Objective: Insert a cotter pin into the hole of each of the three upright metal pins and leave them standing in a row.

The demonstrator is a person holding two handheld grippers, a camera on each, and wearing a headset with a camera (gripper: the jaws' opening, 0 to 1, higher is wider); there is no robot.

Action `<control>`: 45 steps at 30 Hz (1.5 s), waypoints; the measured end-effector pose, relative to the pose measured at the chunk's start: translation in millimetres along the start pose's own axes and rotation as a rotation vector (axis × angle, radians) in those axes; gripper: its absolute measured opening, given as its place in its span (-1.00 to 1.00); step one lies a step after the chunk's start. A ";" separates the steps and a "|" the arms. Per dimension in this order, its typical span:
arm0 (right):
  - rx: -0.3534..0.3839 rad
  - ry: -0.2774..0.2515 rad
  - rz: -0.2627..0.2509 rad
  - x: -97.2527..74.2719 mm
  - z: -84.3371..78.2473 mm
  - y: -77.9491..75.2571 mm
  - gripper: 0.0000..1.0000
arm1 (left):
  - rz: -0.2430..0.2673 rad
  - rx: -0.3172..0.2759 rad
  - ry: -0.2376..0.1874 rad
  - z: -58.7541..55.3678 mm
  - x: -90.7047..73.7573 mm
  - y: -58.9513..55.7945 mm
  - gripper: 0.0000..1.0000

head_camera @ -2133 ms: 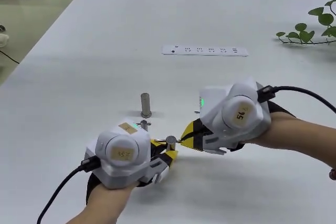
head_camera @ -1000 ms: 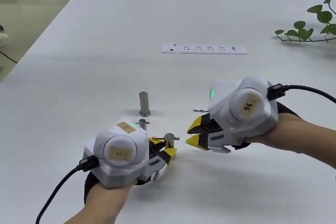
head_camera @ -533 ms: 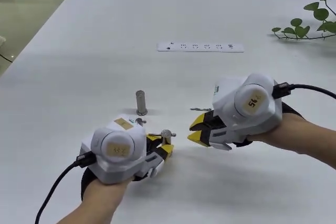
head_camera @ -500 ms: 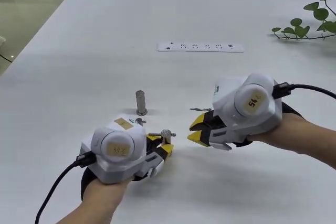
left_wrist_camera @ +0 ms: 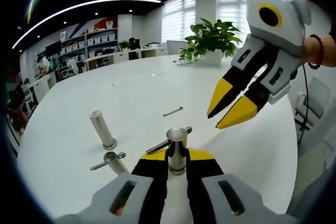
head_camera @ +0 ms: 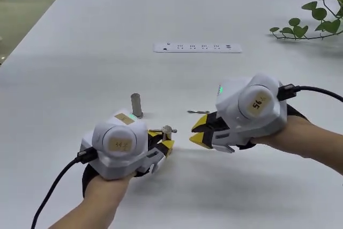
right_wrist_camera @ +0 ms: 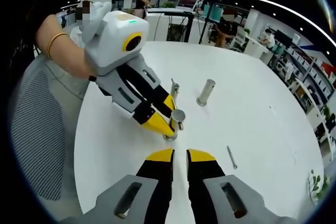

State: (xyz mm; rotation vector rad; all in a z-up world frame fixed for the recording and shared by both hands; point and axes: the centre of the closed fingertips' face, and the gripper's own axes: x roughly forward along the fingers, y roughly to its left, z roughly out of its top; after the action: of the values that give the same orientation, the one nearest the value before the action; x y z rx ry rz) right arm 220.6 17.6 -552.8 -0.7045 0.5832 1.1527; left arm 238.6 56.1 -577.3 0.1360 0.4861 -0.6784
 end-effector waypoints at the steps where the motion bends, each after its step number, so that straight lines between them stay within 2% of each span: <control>1: 0.001 0.001 -0.002 -0.5 -0.7 -0.3 -0.93 | 0.002 0.004 0.000 0.3 0.5 0.3 -0.83; 16: 0.018 0.015 -0.014 -5.0 -9.2 -1.8 -0.94 | 0.015 0.003 -0.028 6.5 8.2 7.8 -0.82; 29: 0.018 0.016 -0.008 -2.2 -9.5 0.3 -0.94 | 0.040 0.030 -0.044 6.1 7.7 6.1 -0.81; 45: 0.039 0.022 -0.007 -1.8 -12.8 0.8 -0.90 | 0.068 0.004 -0.039 2.9 8.3 8.2 -0.80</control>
State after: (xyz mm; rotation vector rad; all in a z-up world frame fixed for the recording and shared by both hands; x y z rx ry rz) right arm 218.6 7.1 -560.0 -0.6862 0.6190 1.1256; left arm 250.5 56.9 -578.9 0.1423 0.4405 -0.6150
